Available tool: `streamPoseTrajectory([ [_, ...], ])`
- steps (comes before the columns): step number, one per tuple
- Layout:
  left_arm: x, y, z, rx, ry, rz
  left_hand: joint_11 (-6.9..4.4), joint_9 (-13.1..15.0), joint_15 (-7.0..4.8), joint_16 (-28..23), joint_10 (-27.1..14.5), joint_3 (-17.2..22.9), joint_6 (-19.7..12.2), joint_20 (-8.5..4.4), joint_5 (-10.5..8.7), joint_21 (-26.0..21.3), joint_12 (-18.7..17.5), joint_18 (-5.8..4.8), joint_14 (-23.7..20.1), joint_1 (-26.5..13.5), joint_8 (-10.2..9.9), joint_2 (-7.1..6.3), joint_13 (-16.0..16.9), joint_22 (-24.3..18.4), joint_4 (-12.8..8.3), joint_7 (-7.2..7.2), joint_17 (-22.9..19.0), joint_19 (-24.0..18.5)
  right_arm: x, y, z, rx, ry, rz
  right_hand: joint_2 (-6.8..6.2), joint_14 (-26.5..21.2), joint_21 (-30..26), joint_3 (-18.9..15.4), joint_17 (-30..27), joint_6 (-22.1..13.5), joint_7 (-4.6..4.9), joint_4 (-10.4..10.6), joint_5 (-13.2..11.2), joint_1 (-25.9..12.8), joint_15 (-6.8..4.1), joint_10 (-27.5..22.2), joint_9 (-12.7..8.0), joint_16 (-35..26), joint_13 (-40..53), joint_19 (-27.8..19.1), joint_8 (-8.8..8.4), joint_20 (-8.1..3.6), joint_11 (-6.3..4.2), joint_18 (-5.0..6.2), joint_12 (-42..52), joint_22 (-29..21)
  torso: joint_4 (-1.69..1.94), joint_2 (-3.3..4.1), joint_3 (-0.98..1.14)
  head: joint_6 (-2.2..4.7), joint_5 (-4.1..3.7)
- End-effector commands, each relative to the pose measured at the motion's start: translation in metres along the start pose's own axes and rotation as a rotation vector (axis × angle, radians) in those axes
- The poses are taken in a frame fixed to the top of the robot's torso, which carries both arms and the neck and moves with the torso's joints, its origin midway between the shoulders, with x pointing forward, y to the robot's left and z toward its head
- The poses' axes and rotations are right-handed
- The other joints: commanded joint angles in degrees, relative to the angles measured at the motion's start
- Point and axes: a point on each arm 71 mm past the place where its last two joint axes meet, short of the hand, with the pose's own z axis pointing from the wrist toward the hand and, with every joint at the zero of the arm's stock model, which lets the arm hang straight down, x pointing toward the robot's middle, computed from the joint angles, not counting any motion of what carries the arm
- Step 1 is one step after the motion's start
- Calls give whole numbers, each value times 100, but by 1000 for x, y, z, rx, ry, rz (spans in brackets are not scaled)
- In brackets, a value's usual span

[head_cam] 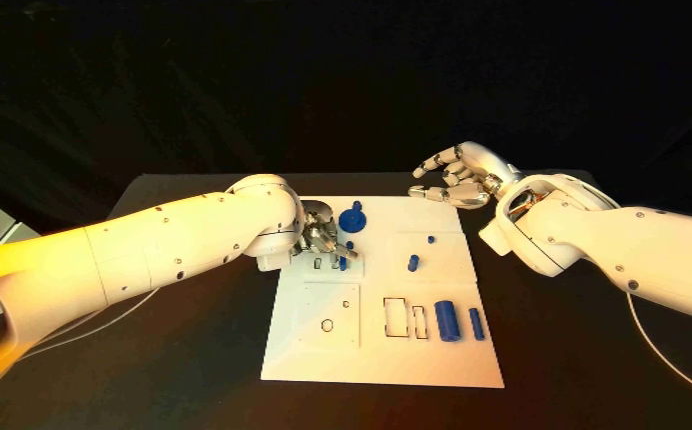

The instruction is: Assemble the parts on the task board

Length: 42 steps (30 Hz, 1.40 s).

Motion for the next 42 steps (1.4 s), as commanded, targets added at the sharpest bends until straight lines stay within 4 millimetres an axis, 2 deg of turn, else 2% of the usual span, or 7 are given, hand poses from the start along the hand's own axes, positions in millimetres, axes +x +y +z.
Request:
streamPoseTrajectory([
  [1, 1, -3, 1, 12, 22, 2, -19, 19, -46, 16, -25, -32, -22, -17, -10, 14, -19, -78, 515, 62, 33, 51, -4, 5, -10, -33, 1290, 39, 1, 1, 0, -9, 8, -13, 23, 542, -28, -42, 1271, -22, -1, -5, -22, -31, 25, 341, 0, -21, 1260, -27, -19, 4, 41, 73, -21, 3, -5, 4, -4, 2, 0],
  [22, 4, -3, 5, 17, 60, -4, -49, 199, -71, 13, -32, 67, -79, -32, 13, 22, -32, -79, 515, 650, 91, 216, 2, 25, -25, -64, 1291, 32, 2, 1, -1, -1, 16, -13, 32, 544, -21, -40, 1277, -21, -1, -9, -23, -24, 25, 343, 1, -19, 1262, -24, -18, 4, 41, 71, -19, 10, -8, -7, 1, -43, -8],
  [36, 3, -1, 3, 53, 61, -162, -150, 627, -157, -23, -248, 874, -117, -96, 25, -40, -312, -53, 489, 1468, 280, 270, -360, -87, -19, -177, 1228, -69, 1, 0, -1, -2, 21, -35, 37, 541, -33, -40, 1265, -18, -2, -11, -26, -18, 24, 341, 2, -23, 1260, -28, -15, 4, 40, 73, -21, 4, -9, 4, -2, -94, -21],
  [38, 2, 0, 3, 56, 58, -183, -180, 803, -187, -23, -244, 1301, -150, -119, 28, -40, -330, -55, 490, 1640, 372, 212, -365, -78, -35, -211, 1232, -67, 1, -1, -1, 0, 22, -36, 37, 541, -33, -40, 1265, -18, -2, -11, -26, -18, 24, 341, 2, -23, 1260, -28, -15, 4, 40, 73, -21, 4, -9, 1, -2, -102, -19],
  [40, 2, 1, 3, 57, 54, -198, -195, 1021, -182, -22, -229, 1975, -224, -134, 22, -40, -337, -56, 493, 1607, 439, -43, -361, -66, -3, -192, 1239, -64, 1, -1, -1, 1, 22, -37, 37, 541, -33, -40, 1265, -18, -2, -11, -26, -18, 24, 341, 2, -23, 1260, -28, -15, 4, 40, 73, -21, 4, -3, 1, 0, -107, -16],
  [41, 2, 1, 2, 58, 52, -207, -180, 1282, -160, -25, -202, 3031, -243, -132, 3, -40, -329, -54, 493, 1209, 491, -479, -354, -51, -25, -194, 1240, -60, 1, -1, -1, 2, 23, -38, 37, 541, -33, -40, 1265, -18, -2, -11, -26, -18, 24, 341, 2, -23, 1260, -28, -15, 4, 40, 73, -21, 4, -2, 2, 0, -109, -15],
  [42, 2, 1, 2, 58, 50, -212, -183, 1336, -177, -26, -195, 3278, -232, -127, 10, -41, -326, -56, 493, 1148, 506, -537, -352, -51, -45, -193, 1240, -61, 1, -1, -1, 3, 23, -38, 37, 541, -33, -40, 1265, -18, -2, -11, -26, -18, 24, 341, 2, -23, 1260, -28, -15, 4, 40, 73, -21, 4, -1, 2, 0, -110, -15],
])
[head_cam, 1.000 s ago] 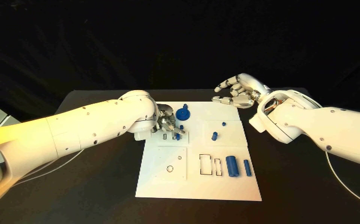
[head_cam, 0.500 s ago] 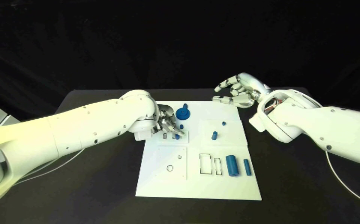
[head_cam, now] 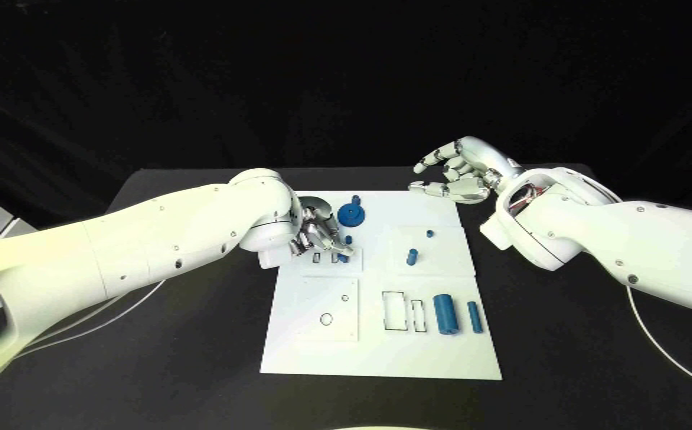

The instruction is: Assemble the parts on the task board

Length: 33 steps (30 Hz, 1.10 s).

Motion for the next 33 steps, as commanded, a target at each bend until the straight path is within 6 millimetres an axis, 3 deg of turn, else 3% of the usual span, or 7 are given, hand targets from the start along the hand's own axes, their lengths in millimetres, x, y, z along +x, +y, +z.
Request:
streamPoseTrajectory([
  [1, -1, -3, -1, 33, -9, -78, -3, 859, -20, -28, 53, 1630, -31, -22, -15, -19, 11, -60, 503, -466, 96, -536, 24, 19, -301, -2, 1241, 27, 1, 0, 0, -6, 18, -17, 38, 541, -33, -25, 1267, -18, -2, 4, -26, -18, 24, 341, 2, -23, 1261, -28, -15, 4, 40, 73, -22, 0, 3, 4, -1, -9, 4],
  [10, -4, 2, -7, 33, -47, -93, -22, 1074, -47, -7, 104, 2292, -13, -40, -20, 2, 24, -71, 519, -779, 150, -712, 25, 83, -602, -24, 1286, 71, 0, -2, -1, 2, 18, -17, 30, 540, -32, -40, 1267, -15, -3, 9, -29, -32, 24, 342, 3, -23, 1261, -28, -13, 4, 40, 72, -21, 2, 11, -6, 4, -28, 3],
  [15, -4, 3, -11, 41, -75, -88, -43, 1224, -71, 24, 228, 3074, 51, -65, 12, 41, 67, -88, 543, -1067, 169, -970, 89, 171, -1072, -35, 1346, 137, -1, -3, -1, 5, 17, -16, 31, 540, -32, -43, 1265, -15, -3, 12, -28, -37, 23, 340, 3, -24, 1260, -28, -12, 4, 39, 72, -23, 3, 9, -2, 4, -40, 19],
  [27, -1, 6, -17, 30, -151, 3, -53, 1294, -79, 33, 274, 3357, 102, -73, 44, 50, 73, -92, 549, -1234, 169, -1071, 99, 195, -1301, -40, 1365, 155, -1, -6, -2, 11, 16, -13, 34, 540, -40, -49, 1264, -15, -3, 14, -26, -46, 23, 341, 3, -24, 1261, -30, -11, 4, 39, 74, -22, -1, 22, -7, -2, -84, 58],
  [33, 2, 7, -18, 34, -208, 59, -59, 1307, -84, 29, 290, 3425, 129, -78, 60, 63, 72, -98, 547, -1268, 168, -1102, 99, 226, -1361, -44, 1358, 178, -1, -6, -3, 12, 16, -12, 47, 538, -47, -53, 1256, -15, -3, 21, -19, -65, 23, 339, 3, -27, 1258, -32, -11, 3, 39, 75, -25, -5, 5, -7, -1, -92, 94],
])
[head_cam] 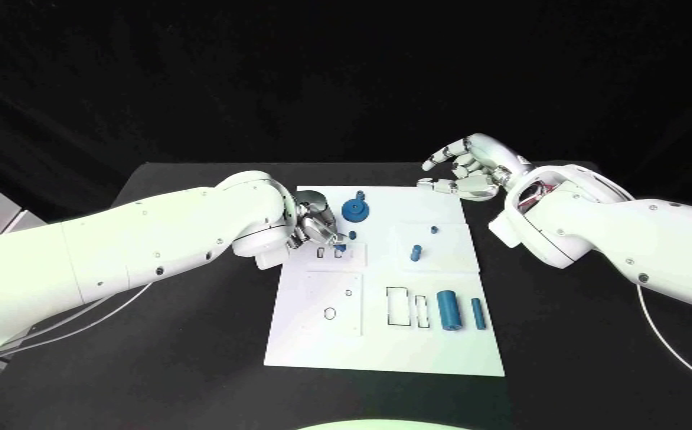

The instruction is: Assemble the parts on the task board

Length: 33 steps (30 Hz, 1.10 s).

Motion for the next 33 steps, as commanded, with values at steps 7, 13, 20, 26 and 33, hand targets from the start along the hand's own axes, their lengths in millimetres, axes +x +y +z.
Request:
streamPoseTrajectory([
  [7, 0, -1, -1, 25, -132, 99, -4, 14, -49, 23, 68, 1270, 58, 8, 29, 43, 34, -106, 545, -73, 4, -31, 28, 55, -1213, -18, 1342, 72, 1, 0, -1, -5, 12, -4, 22, 541, -19, -40, 1270, -16, -3, 6, -15, -44, 23, 336, 3, -23, 1251, -29, -11, 3, 39, 73, -28, 2, -21, 6, -1, -18, 32],
  [13, 4, 1, 1, 22, -152, 108, -8, 19, -51, 18, 94, 1301, 76, 6, 29, 52, 51, -110, 543, -93, 3, -39, 56, 74, -1231, -21, 1334, 88, 2, -1, -1, -5, 12, -3, 26, 539, -21, -42, 1263, -18, -3, 6, -11, -50, 23, 339, 3, -26, 1254, -30, -11, 3, 39, 73, -25, 1, -13, 8, -1, -21, 26],
  [20, 9, 6, 3, 4, -163, 106, -11, 23, -54, 15, 114, 1325, 92, 3, 32, 62, 63, -115, 542, -114, 3, -44, 73, 95, -1241, -24, 1327, 103, 2, -1, -2, -4, 12, -3, 26, 539, -21, -42, 1263, -18, -3, 6, -11, -50, 23, 339, 3, -26, 1254, -30, -11, 3, 39, 73, -25, 1, -18, 9, -2, -29, 19],
  [26, 17, 10, 5, 3, -156, 101, -12, 24, -54, 13, 123, 1332, 96, 3, 32, 63, 70, -115, 540, -120, 2, -46, 85, 97, -1245, -26, 1323, 105, 2, -2, -2, -3, 14, -3, 26, 539, -21, -42, 1263, -18, -3, 6, -11, -50, 23, 339, 3, -26, 1254, -30, -11, 3, 39, 73, -25, 1, -13, 7, -2, -42, 3],
  [33, 20, 12, 5, 7, -153, 97, -14, 26, -56, 9, 124, 1343, 103, 2, 34, 63, 66, -115, 538, -128, 2, -47, 77, 98, -1249, -27, 1316, 107, 2, -2, -2, -2, 16, -2, 26, 539, -21, -42, 1263, -18, -3, 6, -11, -50, 23, 339, 3, -26, 1254, -30, -11, 3, 39, 73, -25, 1, -19, 6, 1, -44, 5],
])
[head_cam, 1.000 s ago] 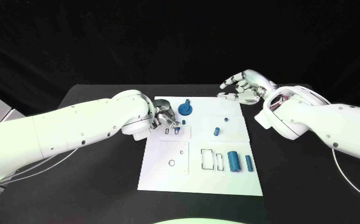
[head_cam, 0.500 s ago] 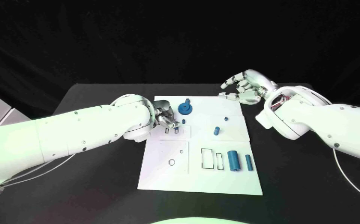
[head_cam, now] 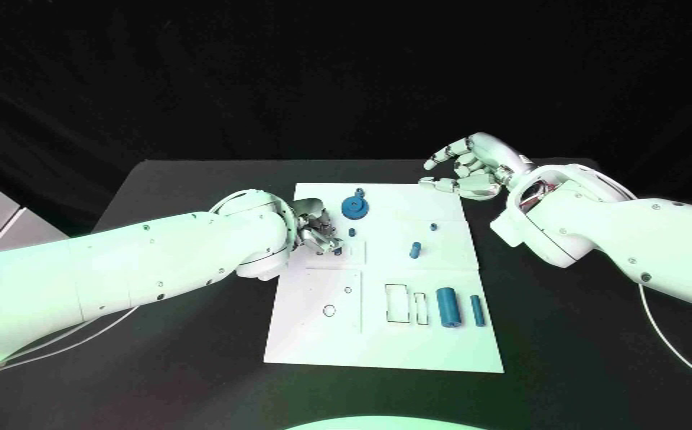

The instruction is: Assemble the parts on the task board

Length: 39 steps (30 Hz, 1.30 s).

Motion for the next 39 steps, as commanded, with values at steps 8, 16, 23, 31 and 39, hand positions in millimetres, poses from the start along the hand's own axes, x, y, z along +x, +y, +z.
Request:
streamPoseTrajectory([
  [8, 2, 0, -1, 15, -9, -2, -14, 7, -37, 10, 45, 1201, 32, 0, 35, 34, 21, -115, 560, -12, 23, 31, -4, 99, -1162, -3, 1318, 25, 2, 0, -1, -10, 11, -1, 14, 540, -10, -49, 1264, -20, -3, 4, 2, -43, 22, 340, 3, -24, 1257, -25, -11, 3, 39, 71, -24, 11, -2, -3, 4, -4, 22],
  [16, 5, 0, -1, 14, 21, 0, -15, 8, -37, 11, 39, 1210, 36, -1, 35, 42, 9, -120, 560, -20, 22, 32, -23, 121, -1164, -4, 1320, 40, 2, 0, 0, -11, 7, 1, 31, 540, -13, -48, 1260, -18, -4, 4, 19, -52, 22, 340, 3, -26, 1257, -24, -9, 3, 38, 71, -24, 11, -4, 1, 6, -3, 18],
  [23, 7, -2, -1, 20, 40, 6, -16, 10, -38, 12, 32, 1224, 41, -1, 32, 46, -4, -123, 561, -28, 21, 36, -44, 131, -1167, -6, 1323, 47, 2, 0, 0, -12, 4, 2, 31, 540, -13, -48, 1260, -18, -4, 4, 19, -52, 22, 340, 3, -26, 1257, -24, -9, 3, 38, 71, -24, 11, -3, 7, 3, -7, 6],
  [31, 8, -2, -1, 22, 55, 14, -16, 13, -38, 19, 25, 1239, 44, -1, 27, 45, -16, -122, 565, -35, 21, 42, -63, 128, -1168, -6, 1336, 45, 2, 0, 0, -9, 4, 2, 50, 536, -22, -48, 1246, -17, -5, 5, 31, -64, 21, 330, 4, -30, 1246, -26, -8, 2, 37, 73, -36, 6, -4, 1, 2, -15, -5],
  [39, 9, -3, -1, 24, 62, 19, -16, 17, -38, 20, 22, 1254, 44, -1, 23, 42, -22, -121, 566, -40, 21, 45, -70, 122, -1173, -7, 1339, 40, 2, 0, 0, -8, 6, 3, 55, 537, -19, -48, 1250, -17, -4, 6, 33, -69, 21, 328, 4, -29, 1244, -25, -8, 2, 37, 72, -39, 8, 5, 2, -1, -15, -9],
])
